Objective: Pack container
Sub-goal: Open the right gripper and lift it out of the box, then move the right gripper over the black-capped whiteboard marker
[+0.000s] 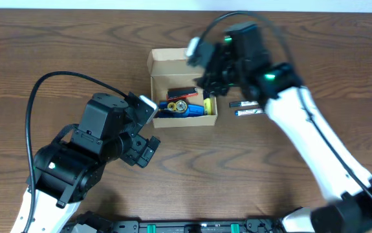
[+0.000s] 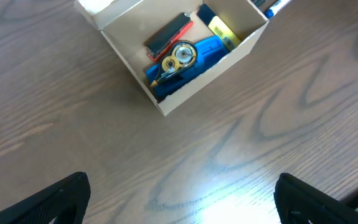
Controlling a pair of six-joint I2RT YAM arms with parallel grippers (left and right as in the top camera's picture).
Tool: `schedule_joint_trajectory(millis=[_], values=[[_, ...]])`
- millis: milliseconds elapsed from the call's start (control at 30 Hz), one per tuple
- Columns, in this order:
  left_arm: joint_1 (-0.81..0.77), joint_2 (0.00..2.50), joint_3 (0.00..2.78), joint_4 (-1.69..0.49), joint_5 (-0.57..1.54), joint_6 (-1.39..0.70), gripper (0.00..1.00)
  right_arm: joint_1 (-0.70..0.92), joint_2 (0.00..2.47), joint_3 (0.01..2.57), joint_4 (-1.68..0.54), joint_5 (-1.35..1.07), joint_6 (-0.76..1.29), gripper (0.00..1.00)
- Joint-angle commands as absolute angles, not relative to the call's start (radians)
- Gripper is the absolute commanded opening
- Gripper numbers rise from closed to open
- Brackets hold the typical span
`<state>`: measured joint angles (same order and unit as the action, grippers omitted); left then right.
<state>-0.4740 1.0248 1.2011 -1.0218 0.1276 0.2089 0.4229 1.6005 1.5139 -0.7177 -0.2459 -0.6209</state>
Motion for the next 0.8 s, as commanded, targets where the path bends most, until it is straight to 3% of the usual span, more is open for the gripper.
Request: schedule_joint_trajectory(millis=[0,233,700,733,767], values=[[-0.47,1.026,1.213,-1.024,0.13,0.202,0.95,0.353,1.574,1.518,-0.787,-0.178,-0.529,0.73],[-0.47,1.026,1.213,-1.024,0.13,0.202,0.95,0.202,1.583,1.497,-0.918,-0.165,-0.357,0.72],[-0.47,1.026,1.213,-1.024,0.13,0.202,0.95,0.106,1.711,1.47,-0.97,-0.127,0.476,0.8],[-0.47,1.026,1.213,-1.024,0.13,0.202,0.95,0.106,1.726,1.47,-0.971,-0.137,0.534,0.82],[-0.47,1.026,1.213,-1.024,0.13,0.202,0.95,0.106,1.74,1.47,-0.968,-0.152,0.588,0.91]])
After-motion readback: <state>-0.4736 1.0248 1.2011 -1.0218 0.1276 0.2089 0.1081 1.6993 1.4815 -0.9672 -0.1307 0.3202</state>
